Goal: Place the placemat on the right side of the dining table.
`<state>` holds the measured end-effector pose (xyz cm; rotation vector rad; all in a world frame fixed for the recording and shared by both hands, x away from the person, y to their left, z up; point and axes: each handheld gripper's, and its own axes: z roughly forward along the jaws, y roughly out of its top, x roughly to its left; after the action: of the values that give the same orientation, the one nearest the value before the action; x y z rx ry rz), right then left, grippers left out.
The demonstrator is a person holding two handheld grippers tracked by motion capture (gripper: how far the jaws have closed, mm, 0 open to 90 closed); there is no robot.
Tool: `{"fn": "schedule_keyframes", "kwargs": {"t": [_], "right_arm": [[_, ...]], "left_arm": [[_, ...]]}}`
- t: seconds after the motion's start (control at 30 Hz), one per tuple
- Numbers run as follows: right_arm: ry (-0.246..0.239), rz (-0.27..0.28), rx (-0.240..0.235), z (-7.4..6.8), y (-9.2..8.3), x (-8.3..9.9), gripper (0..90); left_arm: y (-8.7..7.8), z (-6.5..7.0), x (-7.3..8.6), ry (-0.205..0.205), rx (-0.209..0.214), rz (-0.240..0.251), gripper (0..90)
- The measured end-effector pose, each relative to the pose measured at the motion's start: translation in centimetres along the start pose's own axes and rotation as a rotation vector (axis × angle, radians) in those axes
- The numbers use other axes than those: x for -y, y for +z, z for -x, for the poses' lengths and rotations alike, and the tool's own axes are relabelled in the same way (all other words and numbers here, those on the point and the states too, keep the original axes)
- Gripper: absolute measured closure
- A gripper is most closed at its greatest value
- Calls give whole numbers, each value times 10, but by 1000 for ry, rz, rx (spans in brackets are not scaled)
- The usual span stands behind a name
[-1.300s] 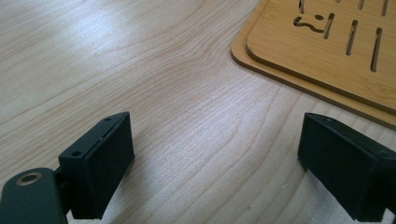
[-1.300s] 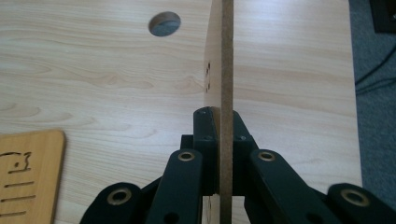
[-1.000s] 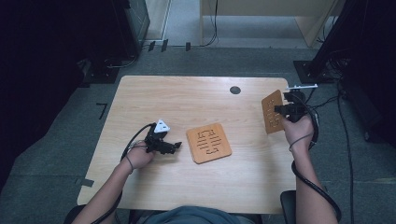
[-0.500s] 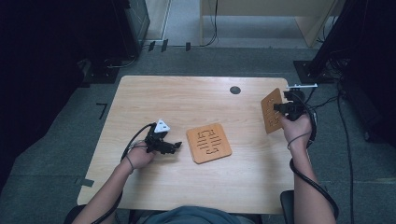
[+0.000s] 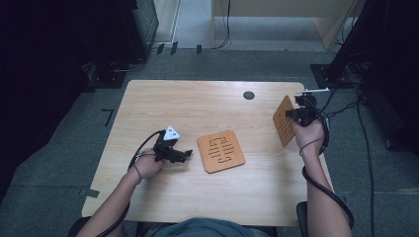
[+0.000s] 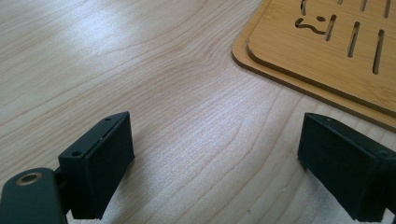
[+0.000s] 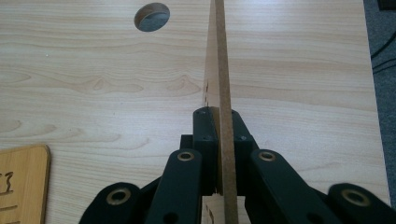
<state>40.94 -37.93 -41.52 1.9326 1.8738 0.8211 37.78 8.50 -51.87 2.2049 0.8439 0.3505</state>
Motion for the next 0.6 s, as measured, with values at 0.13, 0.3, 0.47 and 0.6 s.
{"fn": "schedule_keyframes", "kwargs": {"t": [0.13, 0.3, 0.47, 0.6], "right_arm": [[10, 2, -2, 4, -1, 1, 868], [9, 10, 4, 7, -3, 1, 823], [16, 9, 18, 14, -5, 1, 792], [22, 0, 31, 19, -5, 3, 770]], "left_arm": [[0, 0, 0, 0, 0, 0, 96], [0, 0, 0, 0, 0, 0, 96], [0, 0, 0, 0, -1, -1, 96], [0, 0, 0, 0, -1, 0, 96]]}}
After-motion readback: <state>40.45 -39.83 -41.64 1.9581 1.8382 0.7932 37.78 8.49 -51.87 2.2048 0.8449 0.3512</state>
